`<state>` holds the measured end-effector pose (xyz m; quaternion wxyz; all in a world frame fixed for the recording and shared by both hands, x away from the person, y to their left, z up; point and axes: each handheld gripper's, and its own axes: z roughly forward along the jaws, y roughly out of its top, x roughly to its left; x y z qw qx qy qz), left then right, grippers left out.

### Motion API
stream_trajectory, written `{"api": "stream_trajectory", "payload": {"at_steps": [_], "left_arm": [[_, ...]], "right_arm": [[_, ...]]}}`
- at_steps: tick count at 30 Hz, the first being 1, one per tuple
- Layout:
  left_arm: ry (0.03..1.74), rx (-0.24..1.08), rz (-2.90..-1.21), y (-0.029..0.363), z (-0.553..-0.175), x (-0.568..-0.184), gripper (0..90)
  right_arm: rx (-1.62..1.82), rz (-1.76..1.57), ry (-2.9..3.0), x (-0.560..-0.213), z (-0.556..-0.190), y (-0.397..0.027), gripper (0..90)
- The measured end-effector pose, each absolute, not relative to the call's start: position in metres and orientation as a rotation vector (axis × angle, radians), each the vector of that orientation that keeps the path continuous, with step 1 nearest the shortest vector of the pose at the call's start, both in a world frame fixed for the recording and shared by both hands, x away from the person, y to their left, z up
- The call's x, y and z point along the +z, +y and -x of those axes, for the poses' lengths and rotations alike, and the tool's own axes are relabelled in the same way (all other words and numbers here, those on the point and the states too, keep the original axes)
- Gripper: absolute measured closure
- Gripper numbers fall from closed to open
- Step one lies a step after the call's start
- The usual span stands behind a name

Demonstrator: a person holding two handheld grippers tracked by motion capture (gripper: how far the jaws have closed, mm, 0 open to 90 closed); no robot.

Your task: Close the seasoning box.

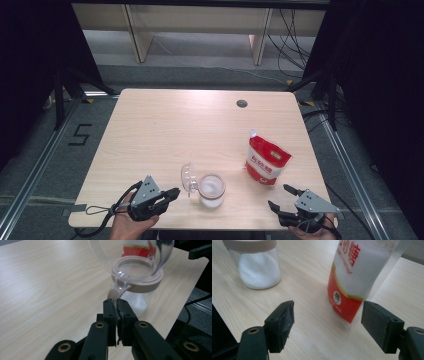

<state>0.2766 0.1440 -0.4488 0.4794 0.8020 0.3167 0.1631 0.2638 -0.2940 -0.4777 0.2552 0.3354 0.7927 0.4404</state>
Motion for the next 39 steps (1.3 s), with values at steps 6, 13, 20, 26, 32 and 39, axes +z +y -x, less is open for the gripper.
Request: {"api": "stream_trajectory", "payload": {"at_steps": [6, 13, 20, 26, 32, 39], "left_arm": [[0.764, 0.372, -1.938, 0.135, -0.279, -0.446, 87.9], [0.753, 0.377, -1.95, 0.13, -0.28, -0.442, 87.9], [0.725, 0.375, -1.966, 0.129, -0.282, -0.443, 88.0], [0.748, 0.345, -1.949, 0.123, -0.281, -0.446, 88.1], [0.732, 0.348, -1.955, 0.118, -0.281, -0.446, 87.9], [0.706, 0.36, -1.968, 0.115, -0.282, -0.447, 87.1]], "right_arm": [[1.188, -0.897, 2.158, -0.478, -0.265, -0.296, 27.5], [1.176, -0.881, 2.158, -0.478, -0.266, -0.296, 27.6], [1.171, -0.874, 2.16, -0.478, -0.266, -0.296, 27.7], [1.169, -0.873, 2.154, -0.478, -0.266, -0.296, 27.9], [1.178, -0.859, 2.152, -0.478, -0.266, -0.295, 28.0], [1.185, -0.848, 2.153, -0.478, -0.267, -0.295, 27.9]]}}
